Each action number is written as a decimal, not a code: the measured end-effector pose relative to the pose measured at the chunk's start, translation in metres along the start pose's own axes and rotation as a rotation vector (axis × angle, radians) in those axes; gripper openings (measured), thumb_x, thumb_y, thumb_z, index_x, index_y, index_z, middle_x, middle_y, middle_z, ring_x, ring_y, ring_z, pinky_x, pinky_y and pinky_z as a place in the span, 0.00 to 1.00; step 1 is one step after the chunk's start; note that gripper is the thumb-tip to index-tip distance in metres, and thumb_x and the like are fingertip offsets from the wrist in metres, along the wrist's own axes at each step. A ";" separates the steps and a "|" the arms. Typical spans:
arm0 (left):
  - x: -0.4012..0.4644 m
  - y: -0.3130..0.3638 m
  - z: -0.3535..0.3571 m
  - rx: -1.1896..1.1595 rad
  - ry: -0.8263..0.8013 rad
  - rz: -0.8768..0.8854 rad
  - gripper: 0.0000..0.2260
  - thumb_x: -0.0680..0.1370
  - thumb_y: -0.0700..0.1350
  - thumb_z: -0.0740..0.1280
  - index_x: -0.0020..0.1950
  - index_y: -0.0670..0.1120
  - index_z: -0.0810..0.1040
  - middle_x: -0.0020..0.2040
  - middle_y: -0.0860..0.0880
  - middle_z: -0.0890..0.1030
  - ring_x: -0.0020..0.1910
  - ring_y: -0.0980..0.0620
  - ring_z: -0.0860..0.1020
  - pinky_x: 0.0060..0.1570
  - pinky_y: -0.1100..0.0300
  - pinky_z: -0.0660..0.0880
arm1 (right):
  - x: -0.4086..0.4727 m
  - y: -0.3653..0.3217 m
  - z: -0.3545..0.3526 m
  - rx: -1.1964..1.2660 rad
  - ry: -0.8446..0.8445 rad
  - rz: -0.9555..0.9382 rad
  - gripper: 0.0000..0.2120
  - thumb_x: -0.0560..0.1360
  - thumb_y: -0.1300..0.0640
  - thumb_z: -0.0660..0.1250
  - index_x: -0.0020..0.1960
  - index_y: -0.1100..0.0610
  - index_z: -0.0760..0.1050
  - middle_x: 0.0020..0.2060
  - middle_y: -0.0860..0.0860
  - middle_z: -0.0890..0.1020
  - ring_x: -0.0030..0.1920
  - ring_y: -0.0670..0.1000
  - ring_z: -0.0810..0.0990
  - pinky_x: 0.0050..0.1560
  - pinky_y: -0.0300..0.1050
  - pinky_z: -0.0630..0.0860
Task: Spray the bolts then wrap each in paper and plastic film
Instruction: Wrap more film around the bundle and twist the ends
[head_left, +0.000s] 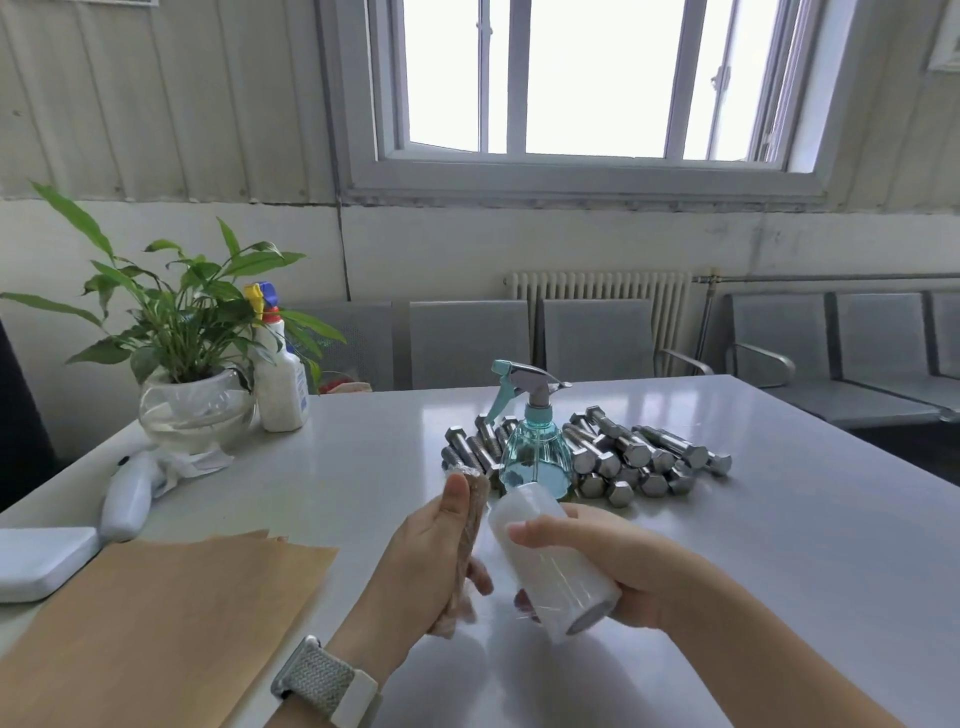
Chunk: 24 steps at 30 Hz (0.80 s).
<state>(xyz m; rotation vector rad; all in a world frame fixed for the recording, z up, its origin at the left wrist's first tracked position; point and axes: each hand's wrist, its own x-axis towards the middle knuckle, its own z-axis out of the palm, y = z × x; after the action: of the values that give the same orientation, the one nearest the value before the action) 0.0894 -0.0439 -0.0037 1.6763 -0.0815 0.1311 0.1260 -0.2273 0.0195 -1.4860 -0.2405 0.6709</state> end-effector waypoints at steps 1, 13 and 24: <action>0.000 -0.001 0.000 0.012 -0.009 -0.003 0.29 0.71 0.74 0.52 0.40 0.52 0.79 0.31 0.39 0.81 0.23 0.45 0.73 0.24 0.60 0.70 | 0.002 -0.001 -0.003 -0.038 -0.004 0.008 0.30 0.61 0.52 0.79 0.58 0.63 0.73 0.39 0.59 0.83 0.39 0.62 0.83 0.41 0.52 0.81; 0.006 -0.007 0.011 -0.295 0.014 -0.225 0.28 0.68 0.73 0.58 0.35 0.47 0.74 0.28 0.49 0.70 0.22 0.53 0.66 0.23 0.66 0.60 | 0.019 0.000 -0.021 0.092 0.041 0.140 0.25 0.70 0.49 0.73 0.60 0.63 0.76 0.41 0.59 0.82 0.44 0.59 0.82 0.54 0.53 0.79; 0.010 -0.009 0.021 -0.500 0.124 -0.157 0.13 0.82 0.51 0.58 0.58 0.46 0.79 0.40 0.45 0.84 0.36 0.47 0.82 0.36 0.56 0.76 | 0.024 0.022 0.019 0.189 0.168 -0.159 0.25 0.69 0.48 0.76 0.60 0.60 0.76 0.41 0.55 0.84 0.41 0.54 0.84 0.38 0.47 0.80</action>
<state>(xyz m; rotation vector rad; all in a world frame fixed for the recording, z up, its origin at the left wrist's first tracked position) 0.1009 -0.0640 -0.0134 1.1673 0.1045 0.0870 0.1296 -0.1995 -0.0056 -1.3175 -0.1594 0.4260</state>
